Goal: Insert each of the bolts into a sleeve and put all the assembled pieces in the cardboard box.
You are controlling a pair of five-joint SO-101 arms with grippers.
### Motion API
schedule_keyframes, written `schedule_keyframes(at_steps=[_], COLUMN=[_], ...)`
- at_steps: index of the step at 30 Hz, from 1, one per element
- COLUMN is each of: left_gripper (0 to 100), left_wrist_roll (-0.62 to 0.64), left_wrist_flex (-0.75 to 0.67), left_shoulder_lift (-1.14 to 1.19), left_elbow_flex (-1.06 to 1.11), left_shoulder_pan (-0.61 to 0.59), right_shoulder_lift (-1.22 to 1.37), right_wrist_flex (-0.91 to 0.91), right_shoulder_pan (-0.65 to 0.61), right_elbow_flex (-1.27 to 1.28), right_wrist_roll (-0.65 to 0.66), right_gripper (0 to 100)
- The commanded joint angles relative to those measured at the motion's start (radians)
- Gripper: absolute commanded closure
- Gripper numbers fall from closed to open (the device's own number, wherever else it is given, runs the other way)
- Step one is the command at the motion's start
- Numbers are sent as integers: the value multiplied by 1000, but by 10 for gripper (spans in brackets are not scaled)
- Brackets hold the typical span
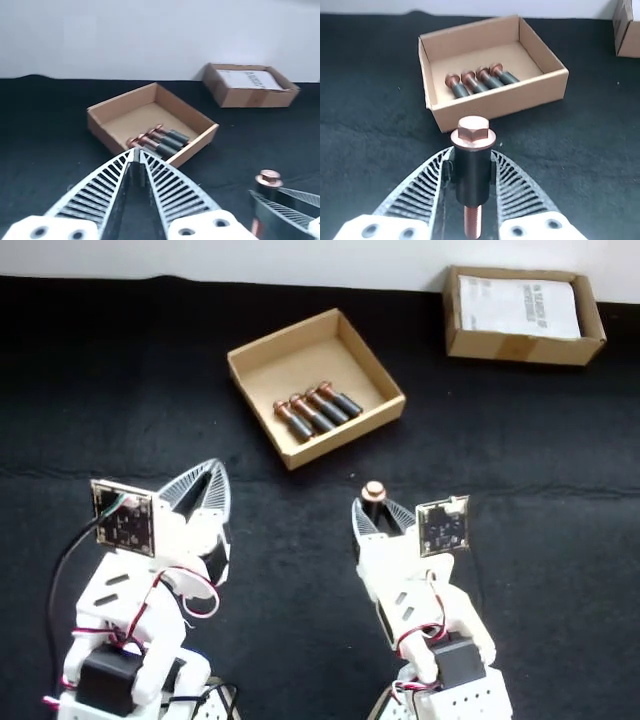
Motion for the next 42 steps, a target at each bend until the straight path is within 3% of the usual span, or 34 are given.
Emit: schedule_keyframes(at_steps=[1,6,12,26,42], left_gripper=[977,977,977,977,976], left_wrist_roll=[-5,-3,-2,2,0], left_wrist_flex=[2,2,2,-5,64], left_shoulder_lift=[-70,-56,-56,-54,-50], left_elbow_flex=[87,189,297,447,447], left_shoulder_pan=[-68,-156,-199,-202,-203], right_shoulder_lift=[-19,16,298,1050,1771], right_wrist_flex=[33,79,82,82,84], right_shoulder_pan=[12,12,15,15,8], right_elbow_flex=[-70,-140,-326,-886,-1466], right_wrist_roll=[23,40,40,41,103], right_gripper=[991,991,991,991,991])
